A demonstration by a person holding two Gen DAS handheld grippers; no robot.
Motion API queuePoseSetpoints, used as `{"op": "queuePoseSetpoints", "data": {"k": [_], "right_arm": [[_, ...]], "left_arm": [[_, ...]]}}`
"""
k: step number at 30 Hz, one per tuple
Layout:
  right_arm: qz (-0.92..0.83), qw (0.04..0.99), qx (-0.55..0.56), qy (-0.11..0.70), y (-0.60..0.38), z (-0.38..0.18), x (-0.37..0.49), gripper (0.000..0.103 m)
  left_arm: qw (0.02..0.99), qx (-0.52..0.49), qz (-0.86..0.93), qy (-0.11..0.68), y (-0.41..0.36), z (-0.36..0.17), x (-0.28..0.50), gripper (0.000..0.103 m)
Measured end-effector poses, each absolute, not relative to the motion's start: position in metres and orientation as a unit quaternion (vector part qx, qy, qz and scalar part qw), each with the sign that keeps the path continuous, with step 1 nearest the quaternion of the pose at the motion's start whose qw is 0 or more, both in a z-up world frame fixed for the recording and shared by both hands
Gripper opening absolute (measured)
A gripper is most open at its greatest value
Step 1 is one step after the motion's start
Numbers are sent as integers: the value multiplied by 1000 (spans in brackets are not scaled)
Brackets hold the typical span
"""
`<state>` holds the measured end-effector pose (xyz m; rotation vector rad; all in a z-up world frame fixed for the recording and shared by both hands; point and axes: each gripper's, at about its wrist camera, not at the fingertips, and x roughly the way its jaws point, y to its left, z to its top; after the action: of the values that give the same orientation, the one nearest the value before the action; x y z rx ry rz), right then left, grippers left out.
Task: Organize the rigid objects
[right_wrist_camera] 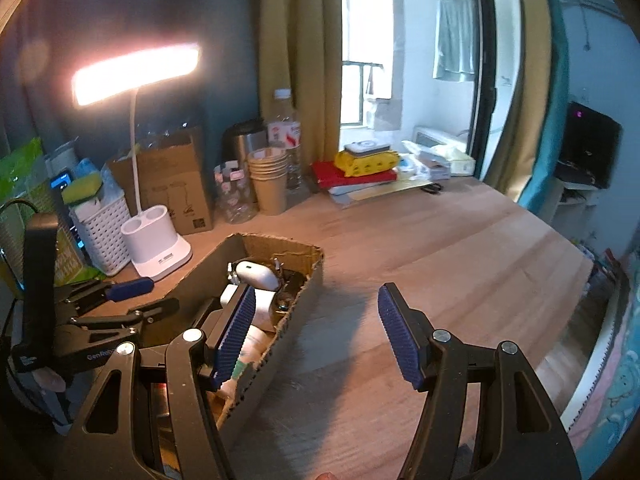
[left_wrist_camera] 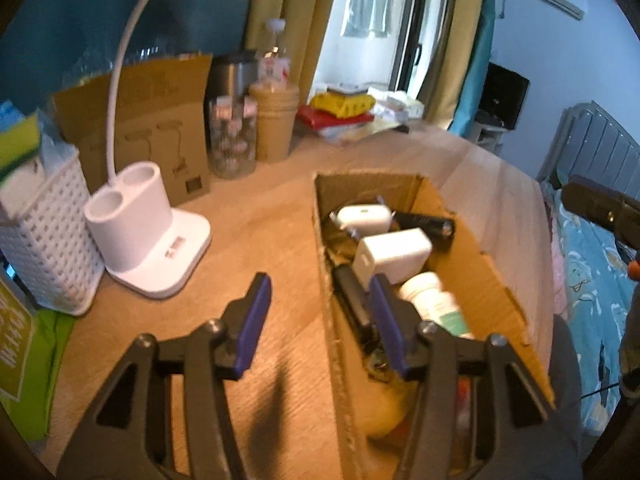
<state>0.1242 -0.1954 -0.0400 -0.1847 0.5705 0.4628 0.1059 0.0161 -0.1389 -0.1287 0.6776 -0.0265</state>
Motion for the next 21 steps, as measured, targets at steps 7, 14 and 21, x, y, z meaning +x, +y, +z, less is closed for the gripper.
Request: {"op": "queuePoseSetpoints", "data": {"k": [7, 14, 21], "right_arm": [[207, 938, -88, 264, -206, -26, 102, 67], [194, 946, -89, 245, -210, -11, 82, 67], [179, 957, -85, 213, -217, 12, 56, 79]], "left_arm": [[950, -70, -28, 304, 9, -109, 90, 70], [959, -67, -41, 273, -1, -76, 68, 91], [969, -57, -38, 236, -10, -40, 40, 95]]}}
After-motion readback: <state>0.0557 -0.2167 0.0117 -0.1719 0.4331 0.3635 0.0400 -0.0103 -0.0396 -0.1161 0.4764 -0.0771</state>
